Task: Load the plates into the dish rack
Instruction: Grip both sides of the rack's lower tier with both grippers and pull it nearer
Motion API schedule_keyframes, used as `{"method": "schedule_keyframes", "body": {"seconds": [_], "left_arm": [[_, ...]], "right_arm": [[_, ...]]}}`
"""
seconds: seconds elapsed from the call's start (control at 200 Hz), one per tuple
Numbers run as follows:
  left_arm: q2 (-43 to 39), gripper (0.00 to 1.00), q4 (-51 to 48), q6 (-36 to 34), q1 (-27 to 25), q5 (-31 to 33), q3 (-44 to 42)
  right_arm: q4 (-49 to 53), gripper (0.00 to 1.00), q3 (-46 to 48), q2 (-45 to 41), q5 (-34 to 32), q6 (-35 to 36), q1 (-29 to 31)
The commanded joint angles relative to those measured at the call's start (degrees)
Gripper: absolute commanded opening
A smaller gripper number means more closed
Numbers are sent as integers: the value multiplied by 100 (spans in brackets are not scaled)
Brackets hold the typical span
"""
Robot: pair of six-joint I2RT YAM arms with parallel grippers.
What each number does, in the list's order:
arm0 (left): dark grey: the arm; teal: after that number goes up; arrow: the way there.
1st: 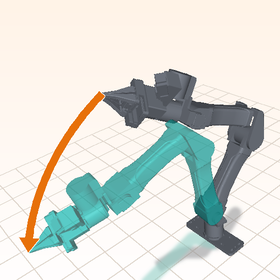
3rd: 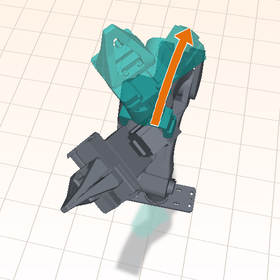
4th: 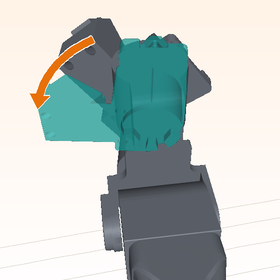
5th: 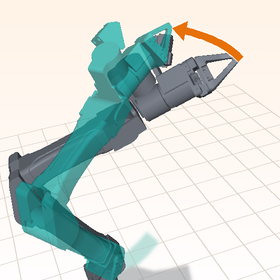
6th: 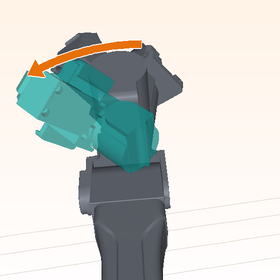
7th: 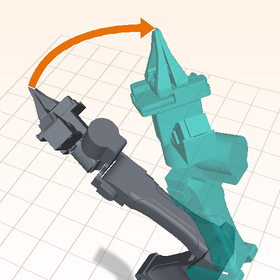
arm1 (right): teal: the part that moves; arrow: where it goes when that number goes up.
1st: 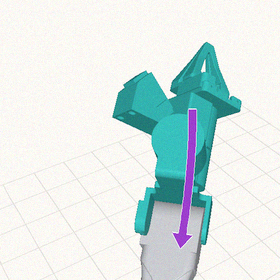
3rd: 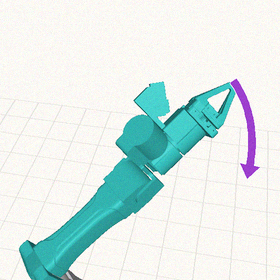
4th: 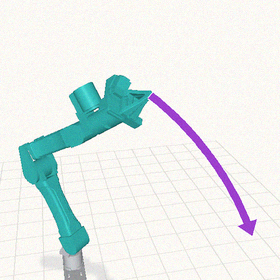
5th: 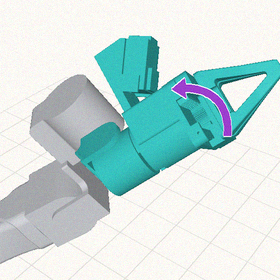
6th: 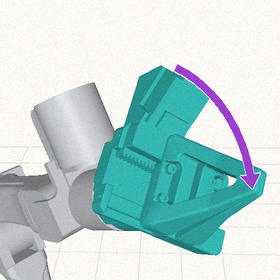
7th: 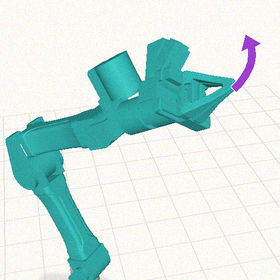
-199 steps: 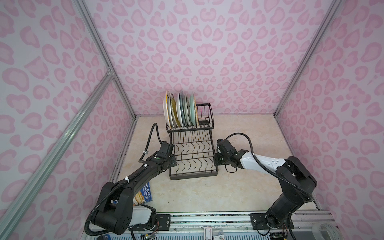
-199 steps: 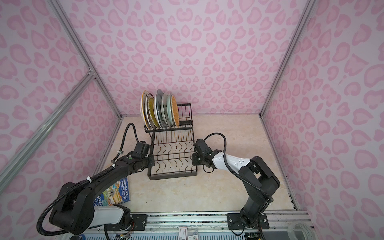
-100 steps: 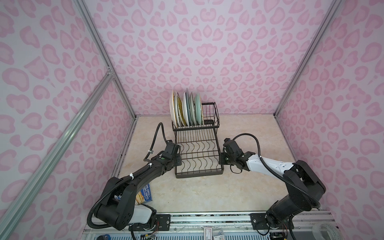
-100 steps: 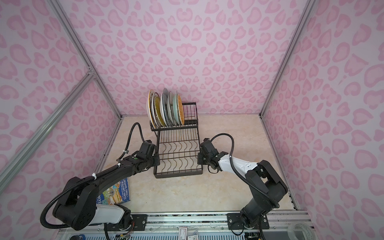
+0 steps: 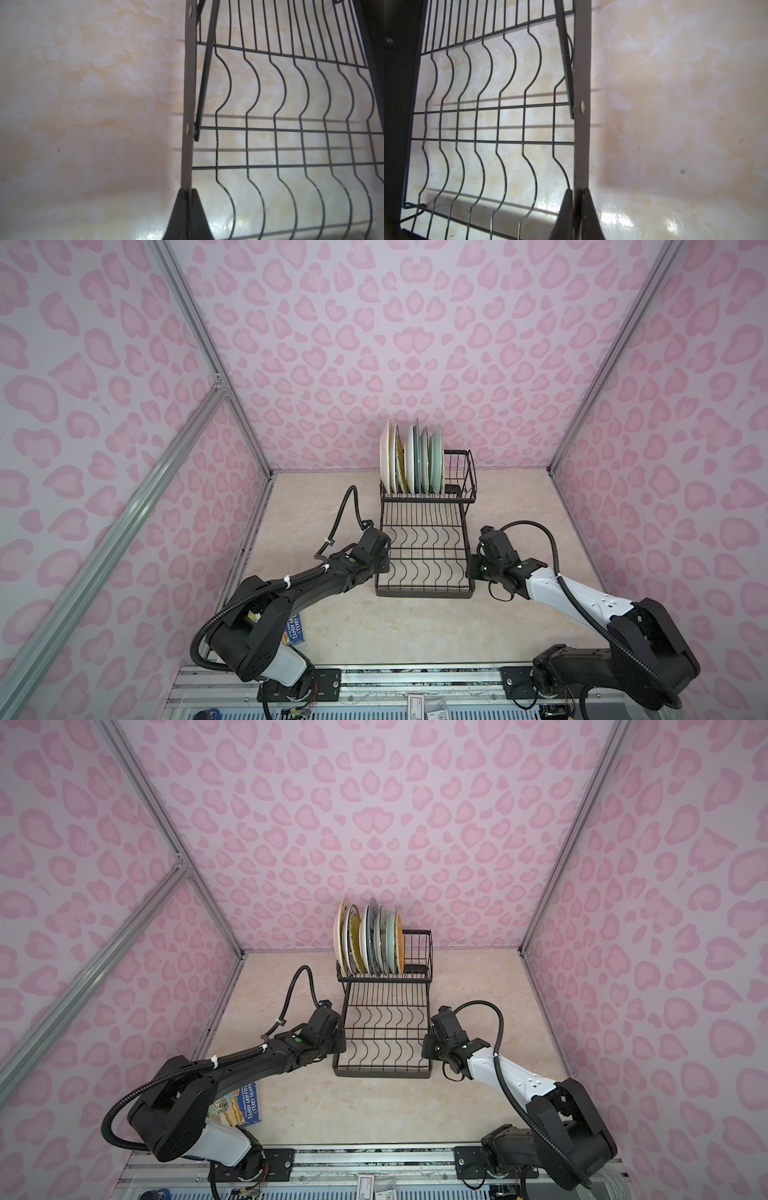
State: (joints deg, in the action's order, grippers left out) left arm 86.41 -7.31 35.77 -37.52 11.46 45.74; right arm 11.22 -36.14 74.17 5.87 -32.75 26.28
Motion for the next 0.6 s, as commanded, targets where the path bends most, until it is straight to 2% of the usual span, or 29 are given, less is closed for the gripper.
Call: {"method": "schedule_keyframes", "body": {"seconds": [0.0,0.355,0.6], "left_arm": [[-5,3,161,645,-157,-184,-107],[-590,3,-140,1240,-746,551,-474],[-757,3,-300,1356,-871,758,-532]], "right_arm": [[-187,0,161,-219,819,291,-53],[-363,0,466,-362,1140,297,-194],[-522,0,800,-789,1040,101,-191]]}}
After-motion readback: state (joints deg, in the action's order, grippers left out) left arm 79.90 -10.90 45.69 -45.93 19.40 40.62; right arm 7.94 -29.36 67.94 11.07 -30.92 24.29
